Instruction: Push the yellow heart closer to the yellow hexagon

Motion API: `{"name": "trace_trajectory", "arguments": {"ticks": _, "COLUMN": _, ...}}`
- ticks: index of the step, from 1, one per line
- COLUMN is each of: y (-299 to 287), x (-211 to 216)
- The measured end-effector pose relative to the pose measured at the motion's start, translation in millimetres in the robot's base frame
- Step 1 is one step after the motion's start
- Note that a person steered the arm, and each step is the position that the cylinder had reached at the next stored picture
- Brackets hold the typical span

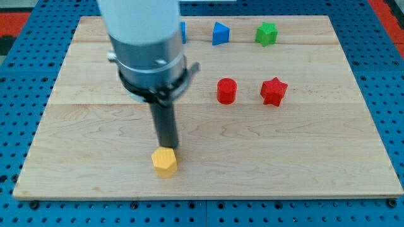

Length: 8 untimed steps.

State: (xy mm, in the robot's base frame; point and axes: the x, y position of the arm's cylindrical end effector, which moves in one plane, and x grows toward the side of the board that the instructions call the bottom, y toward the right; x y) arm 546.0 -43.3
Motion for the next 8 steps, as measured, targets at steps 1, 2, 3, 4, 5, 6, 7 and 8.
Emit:
{"name": "trace_trajectory", "arguments": {"ticks": 1, "y": -24.4, "x": -41.6}}
{"name": "trace_trajectory", "arguments": {"ticks": 2, "y": -15.0, "x": -99.3}}
{"name": "trace_trajectory", "arguments": {"ticks": 3, "y": -17.1, "x": -141.3}}
{"name": "trace_trajectory", "arguments": {"ticks": 4, "y": -41.8, "x": -154.8}}
{"name": "trace_trajectory", "arguments": {"ticks": 5, "y": -43.2, "x": -185.5}}
{"name": "trace_trajectory", "arguments": {"ticks": 6, "y": -67.6, "x": -158.1}}
{"name": "trace_trajectory", "arguments": {"ticks": 7, "y": -46.9, "x": -105.5}}
{"name": "trace_trajectory", "arguments": {"ticks": 8, "y": -58.6, "x": -105.9}}
